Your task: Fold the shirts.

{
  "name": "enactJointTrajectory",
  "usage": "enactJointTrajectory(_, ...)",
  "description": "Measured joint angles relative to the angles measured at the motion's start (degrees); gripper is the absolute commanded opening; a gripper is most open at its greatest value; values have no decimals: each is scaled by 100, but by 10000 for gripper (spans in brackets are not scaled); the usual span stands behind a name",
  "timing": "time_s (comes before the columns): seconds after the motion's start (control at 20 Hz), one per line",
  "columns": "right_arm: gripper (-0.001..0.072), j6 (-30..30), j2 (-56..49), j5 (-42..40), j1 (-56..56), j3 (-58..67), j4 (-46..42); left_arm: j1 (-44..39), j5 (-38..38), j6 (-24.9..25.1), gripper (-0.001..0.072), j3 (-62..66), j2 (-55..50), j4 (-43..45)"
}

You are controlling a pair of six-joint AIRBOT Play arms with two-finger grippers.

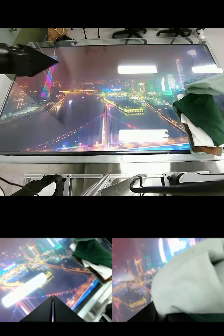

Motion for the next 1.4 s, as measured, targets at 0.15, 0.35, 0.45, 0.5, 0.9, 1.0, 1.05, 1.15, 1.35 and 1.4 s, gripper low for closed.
enactJointTrajectory(0.15, 23, 605, 205, 544, -35, -83, -616, -391, 20, 7, 12, 0, -236, 2)
enactJointTrajectory(0.35, 23, 1182, 511, 822, -68, -264, -1303, -813, 28, 11, 12, -2, -483, 4)
enactJointTrajectory(0.45, 23, 1331, 717, 885, -74, -601, -1668, -994, 26, 33, 12, -2, -564, 22)
enactJointTrajectory(0.5, 23, 1373, 844, 892, -74, -894, -1910, -1060, 28, 55, 12, -2, -586, 24)
enactJointTrajectory(0.9, 697, 1303, 1408, 949, -68, -3464, -3936, -1211, 9, 118, 12, -2, -634, 48)
enactJointTrajectory(1.0, 686, 1327, 1287, 931, -63, -3488, -3958, -1196, -4, 136, 12, -2, -634, 48)
enactJointTrajectory(1.05, 685, 1349, 1220, 916, -61, -3416, -3869, -1167, -7, 138, 12, -2, -634, 48)
enactJointTrajectory(1.15, 417, 1403, 1102, 765, -59, -3200, -3418, -1086, 13, 140, 12, -2, -634, 48)
enactJointTrajectory(1.35, 24, 1386, 1082, 22, 136, -2944, -1687, -868, 11, 157, 12, -13, -632, 46)
enactJointTrajectory(1.4, 24, 1281, 1132, -192, 365, -2944, -1325, -824, 7, 157, 12, -90, -601, 46)
